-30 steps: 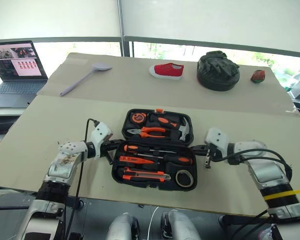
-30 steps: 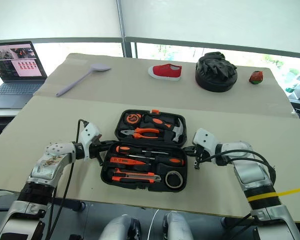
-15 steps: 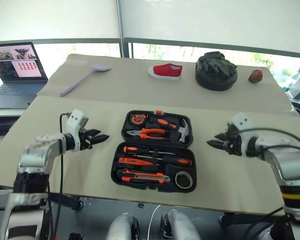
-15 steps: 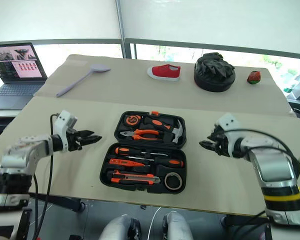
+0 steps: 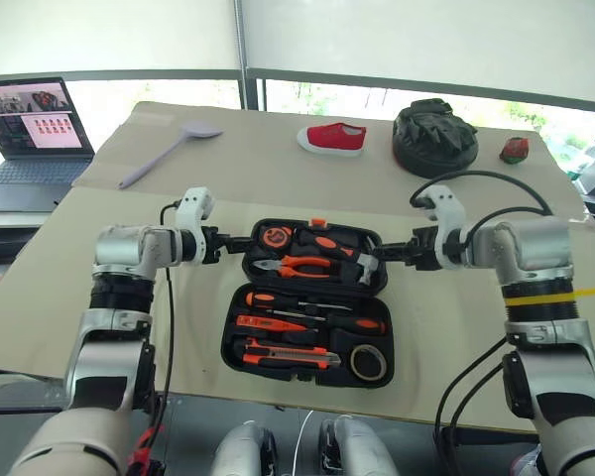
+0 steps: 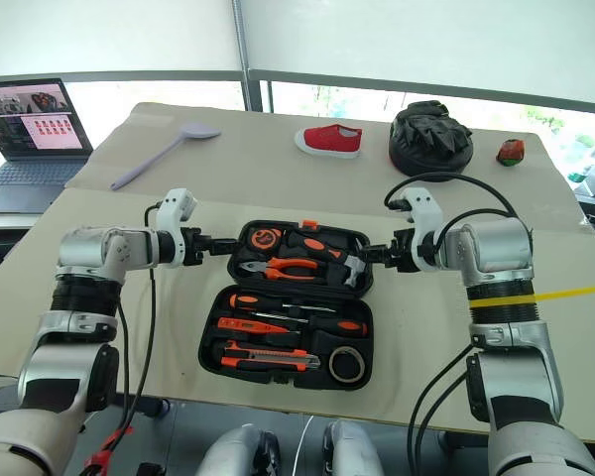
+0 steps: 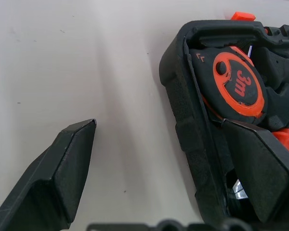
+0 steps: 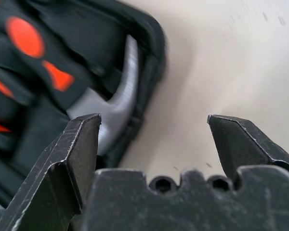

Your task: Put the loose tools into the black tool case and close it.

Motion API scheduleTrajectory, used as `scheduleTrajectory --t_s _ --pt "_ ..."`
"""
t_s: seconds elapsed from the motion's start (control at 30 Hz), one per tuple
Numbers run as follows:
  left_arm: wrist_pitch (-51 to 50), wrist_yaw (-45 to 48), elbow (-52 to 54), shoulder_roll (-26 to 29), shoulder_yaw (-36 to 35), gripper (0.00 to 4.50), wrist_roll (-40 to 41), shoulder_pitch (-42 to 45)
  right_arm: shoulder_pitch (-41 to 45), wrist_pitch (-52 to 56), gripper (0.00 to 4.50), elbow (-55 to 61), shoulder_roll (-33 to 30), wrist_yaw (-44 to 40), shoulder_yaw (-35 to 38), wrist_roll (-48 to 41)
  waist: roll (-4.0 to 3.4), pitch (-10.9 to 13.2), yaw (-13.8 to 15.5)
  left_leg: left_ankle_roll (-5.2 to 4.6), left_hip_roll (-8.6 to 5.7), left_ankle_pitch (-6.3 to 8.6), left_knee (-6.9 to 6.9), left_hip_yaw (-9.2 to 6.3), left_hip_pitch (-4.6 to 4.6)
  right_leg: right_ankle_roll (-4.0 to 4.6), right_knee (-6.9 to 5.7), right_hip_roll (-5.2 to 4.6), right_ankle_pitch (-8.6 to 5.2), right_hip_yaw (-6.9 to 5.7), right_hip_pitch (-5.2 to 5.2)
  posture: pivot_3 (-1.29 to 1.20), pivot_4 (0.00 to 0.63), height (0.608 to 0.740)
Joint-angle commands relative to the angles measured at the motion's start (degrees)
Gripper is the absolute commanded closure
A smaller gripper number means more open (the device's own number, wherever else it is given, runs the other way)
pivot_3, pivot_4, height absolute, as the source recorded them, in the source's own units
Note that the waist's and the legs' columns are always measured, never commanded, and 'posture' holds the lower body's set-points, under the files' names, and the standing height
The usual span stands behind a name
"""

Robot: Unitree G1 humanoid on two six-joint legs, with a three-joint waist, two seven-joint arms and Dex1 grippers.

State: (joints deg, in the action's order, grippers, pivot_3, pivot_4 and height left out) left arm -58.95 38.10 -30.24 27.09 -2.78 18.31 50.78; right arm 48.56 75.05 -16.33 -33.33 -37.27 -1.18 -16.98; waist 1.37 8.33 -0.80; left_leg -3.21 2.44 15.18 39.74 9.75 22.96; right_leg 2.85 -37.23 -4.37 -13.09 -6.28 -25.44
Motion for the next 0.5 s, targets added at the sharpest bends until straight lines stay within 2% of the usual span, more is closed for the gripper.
scheduleTrajectory --t_s 0.03,0.07,0.17,0.3,0.33,0.4,0.5 --pt "0.1 0.5 1.1 -0.7 1.7 0.53 -0.4 -0.7 0.2 2.9 1.51 2.6 -2.2 -1.7 -2.9 -1.2 0.0 0.0 0.0 0.01 0.0 0.0 0.0 0.0 -0.07 0.0 -0.01 -0.01 0.0 0.01 0.07 0.0 0.15 0.74" --pt "-0.4 0.6 1.4 -0.7 1.8 0.7 -0.3 -1.0 0.0 3.7 1.75 3.0 -2.3 -2.0 -3.3 -1.6 0.0 0.0 0.0 0.02 0.0 -0.01 0.02 -0.01 -0.1 -0.01 -0.03 -0.01 0.0 0.02 0.1 0.0 0.15 0.74" --pt "-3.7 1.4 2.6 -0.1 2.3 1.91 0.5 -1.5 -0.5 5.5 2.86 2.2 -2.2 -1.7 -3.4 -2.3 0.0 0.0 0.0 0.04 0.01 -0.01 0.04 -0.02 -0.21 -0.01 -0.14 -0.05 -0.01 0.05 0.17 0.0 0.15 0.74" --pt "-5.9 1.6 2.9 -0.2 1.6 3.34 1.5 -1.7 -0.3 8.0 4.21 -1.8 -0.5 -0.3 -1.6 -3.3 0.0 0.0 0.0 0.04 0.01 -0.01 0.04 -0.02 -0.43 -0.02 -0.33 -0.1 -0.01 0.14 0.29 0.0 0.15 0.74" --pt "-5.7 1.3 2.5 -0.5 0.9 3.59 1.8 -1.7 -0.2 8.0 4.43 -2.6 0.0 0.0 -1.3 -3.4 -0.01 0.0 0.1 0.05 0.01 0.0 0.04 -0.01 -0.54 -0.02 -0.34 -0.12 -0.01 0.17 0.38 0.0 0.15 0.74" --pt "-4.4 0.5 1.1 -1.4 -0.9 4.36 2.4 -1.5 -0.2 6.9 4.5 -3.6 0.7 0.3 -1.2 -3.3 -0.01 -0.1 0.1 0.05 0.01 0.0 0.03 -0.02 -0.66 -0.03 -0.34 -0.16 -0.02 0.17 0.49 0.0 0.15 0.74" --pt "-0.7 0.2 0.6 -2.9 -5.0 4.47 4.1 -1.9 -0.8 1.9 4.5 -3.9 2.3 -0.5 2.1 -4.7 0.03 -0.2 0.1 0.06 0.01 0.01 0.02 -0.02 -0.75 -0.03 -0.35 -0.18 -0.02 0.18 0.57 0.0 0.15 0.74"
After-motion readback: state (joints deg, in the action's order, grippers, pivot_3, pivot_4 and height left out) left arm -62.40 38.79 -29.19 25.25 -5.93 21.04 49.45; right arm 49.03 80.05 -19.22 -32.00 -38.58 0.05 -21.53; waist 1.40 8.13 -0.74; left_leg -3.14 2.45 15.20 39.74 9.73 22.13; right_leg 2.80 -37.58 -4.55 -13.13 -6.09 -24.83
